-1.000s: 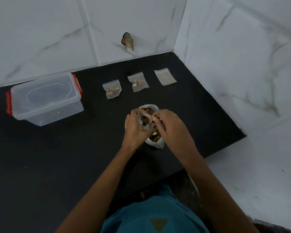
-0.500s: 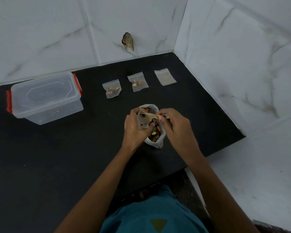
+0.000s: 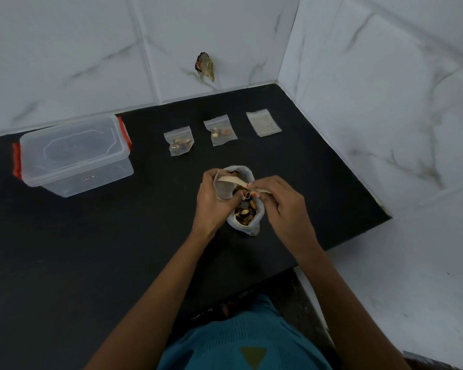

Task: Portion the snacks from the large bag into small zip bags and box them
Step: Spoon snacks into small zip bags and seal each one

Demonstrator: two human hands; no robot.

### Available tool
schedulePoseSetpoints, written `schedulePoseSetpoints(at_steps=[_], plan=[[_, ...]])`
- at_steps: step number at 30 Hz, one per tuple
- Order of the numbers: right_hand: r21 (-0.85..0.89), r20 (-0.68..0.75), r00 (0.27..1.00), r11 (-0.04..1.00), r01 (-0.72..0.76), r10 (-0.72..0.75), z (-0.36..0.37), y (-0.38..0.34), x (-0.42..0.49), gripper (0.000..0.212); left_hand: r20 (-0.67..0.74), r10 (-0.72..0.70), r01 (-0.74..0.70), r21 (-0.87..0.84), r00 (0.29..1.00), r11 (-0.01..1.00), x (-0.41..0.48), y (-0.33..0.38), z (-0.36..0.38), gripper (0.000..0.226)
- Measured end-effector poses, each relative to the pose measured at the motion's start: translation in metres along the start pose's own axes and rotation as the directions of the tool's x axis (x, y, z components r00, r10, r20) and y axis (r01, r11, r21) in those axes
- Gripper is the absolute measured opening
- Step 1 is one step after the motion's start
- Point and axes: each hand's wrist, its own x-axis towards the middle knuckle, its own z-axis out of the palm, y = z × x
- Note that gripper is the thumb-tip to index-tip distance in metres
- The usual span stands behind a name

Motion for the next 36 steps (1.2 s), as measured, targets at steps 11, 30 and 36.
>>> schedulePoseSetpoints(at_steps=[11,30,36], plan=[[0.323,-0.138,0.918,0.893,-0.313,0.371,-0.008,0.0,-0.003,0.02,0.023,-0.02,0.021,-0.015,1.0,1.0,0.003,0.003,0.003,0.046],[0.193,-0.151,0.945,0.946,-0.259,0.29,0.004,0.007,-0.006,0.019,0.17,-0.035,0.036,-0.004,0.985,0.999,0.006,0.002,-0.002,0.06],[0.197,-0.151,0.947,0.948,-0.251,0.282,0.001,0.0,0.0,0.017,0.203,-0.013,0.013,0.0,0.979,1.0,0.009,0.005,-0.006,0.067]])
